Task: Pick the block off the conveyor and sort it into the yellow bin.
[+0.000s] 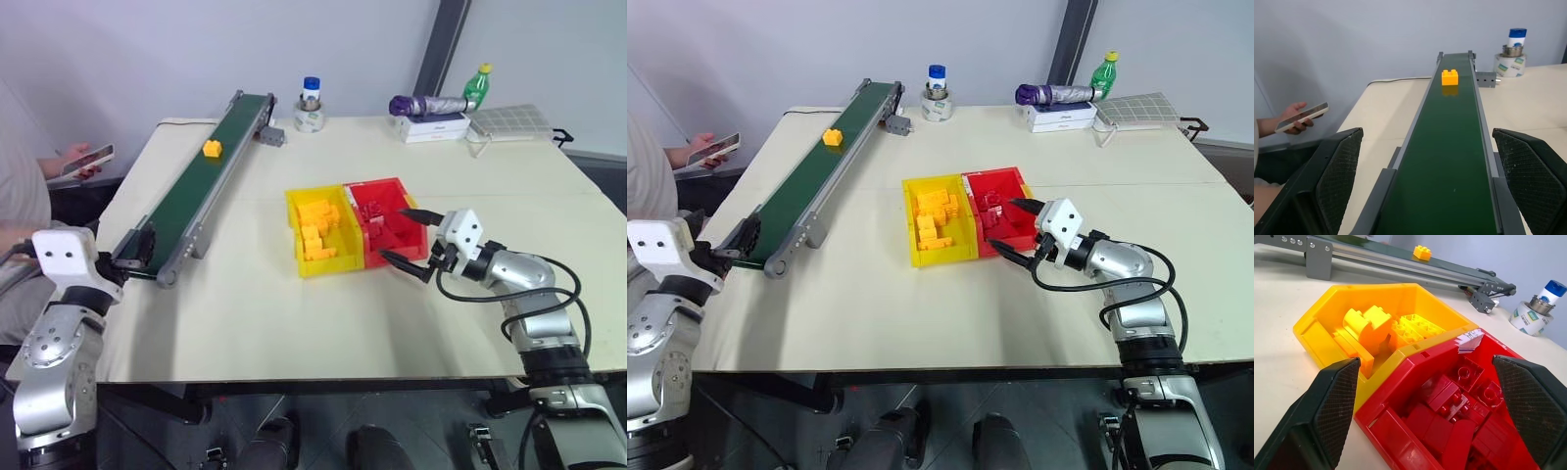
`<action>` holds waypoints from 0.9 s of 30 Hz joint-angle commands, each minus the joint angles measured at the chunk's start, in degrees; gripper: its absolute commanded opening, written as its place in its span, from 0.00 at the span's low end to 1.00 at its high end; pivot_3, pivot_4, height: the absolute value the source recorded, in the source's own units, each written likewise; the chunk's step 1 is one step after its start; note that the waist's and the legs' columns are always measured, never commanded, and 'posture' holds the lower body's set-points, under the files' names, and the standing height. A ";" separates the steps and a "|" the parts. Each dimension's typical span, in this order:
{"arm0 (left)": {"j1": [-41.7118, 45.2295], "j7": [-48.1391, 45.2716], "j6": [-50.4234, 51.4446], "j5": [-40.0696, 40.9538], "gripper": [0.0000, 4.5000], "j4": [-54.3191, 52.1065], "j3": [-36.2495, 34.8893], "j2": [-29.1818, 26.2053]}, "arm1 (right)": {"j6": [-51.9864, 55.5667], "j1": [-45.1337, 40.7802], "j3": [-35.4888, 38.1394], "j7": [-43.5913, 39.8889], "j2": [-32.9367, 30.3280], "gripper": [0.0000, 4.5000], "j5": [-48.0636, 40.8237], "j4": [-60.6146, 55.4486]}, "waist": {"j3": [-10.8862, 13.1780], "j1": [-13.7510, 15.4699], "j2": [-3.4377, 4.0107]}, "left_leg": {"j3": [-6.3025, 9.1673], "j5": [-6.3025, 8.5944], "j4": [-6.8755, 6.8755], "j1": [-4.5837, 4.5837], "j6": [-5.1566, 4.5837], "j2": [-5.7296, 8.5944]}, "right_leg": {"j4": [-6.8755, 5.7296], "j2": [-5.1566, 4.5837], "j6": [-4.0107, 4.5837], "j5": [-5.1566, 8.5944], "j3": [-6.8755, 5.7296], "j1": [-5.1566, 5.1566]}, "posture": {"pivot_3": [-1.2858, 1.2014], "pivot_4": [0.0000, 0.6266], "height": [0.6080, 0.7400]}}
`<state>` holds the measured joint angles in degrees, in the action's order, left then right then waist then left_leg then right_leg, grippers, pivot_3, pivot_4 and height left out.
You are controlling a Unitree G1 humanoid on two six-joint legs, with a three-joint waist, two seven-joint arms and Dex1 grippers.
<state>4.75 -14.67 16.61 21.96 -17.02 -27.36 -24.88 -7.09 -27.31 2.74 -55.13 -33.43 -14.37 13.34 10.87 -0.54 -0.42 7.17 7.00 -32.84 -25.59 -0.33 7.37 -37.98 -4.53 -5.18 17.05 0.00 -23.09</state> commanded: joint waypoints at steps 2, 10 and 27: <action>1.39 1.00 0.60 0.42 0.99 -1.87 0.43 -0.10 | -0.86 -1.09 0.66 0.32 0.23 1.00 -0.57 -1.10 | 0.00 0.00 0.00 | 0.00 0.00 0.00 0.00 0.00 0.00 | 0.00 0.00 0.00 0.00 0.00 0.00 | 0.52 0.24 1.00; 6.48 2.63 8.93 0.73 0.99 -0.60 2.36 -1.99 | -0.83 -0.95 0.62 0.72 0.48 1.00 -0.47 -1.35 | 0.00 -0.01 0.00 | 0.01 0.00 0.00 0.00 0.00 0.00 | -0.01 0.01 -0.01 -0.01 -0.01 0.00 | 0.52 0.24 1.00; 25.69 -2.78 16.61 -2.20 0.99 19.95 9.10 -9.88 | -0.54 0.24 0.85 1.75 0.71 1.00 -0.37 -2.88 | 0.00 -0.04 0.00 | 0.00 -0.01 -0.01 0.01 0.00 0.01 | -0.03 0.03 -0.19 -0.10 -0.02 -0.02 | 0.52 0.24 1.00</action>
<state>29.01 -16.58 32.72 19.39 2.82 -18.59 -34.25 -7.07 -27.03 2.73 -53.80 -32.51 -14.25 12.97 10.87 -0.58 -0.42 7.18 6.99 -32.85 -25.58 -0.33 7.39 -38.01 -4.50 -5.39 16.94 -0.02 -23.12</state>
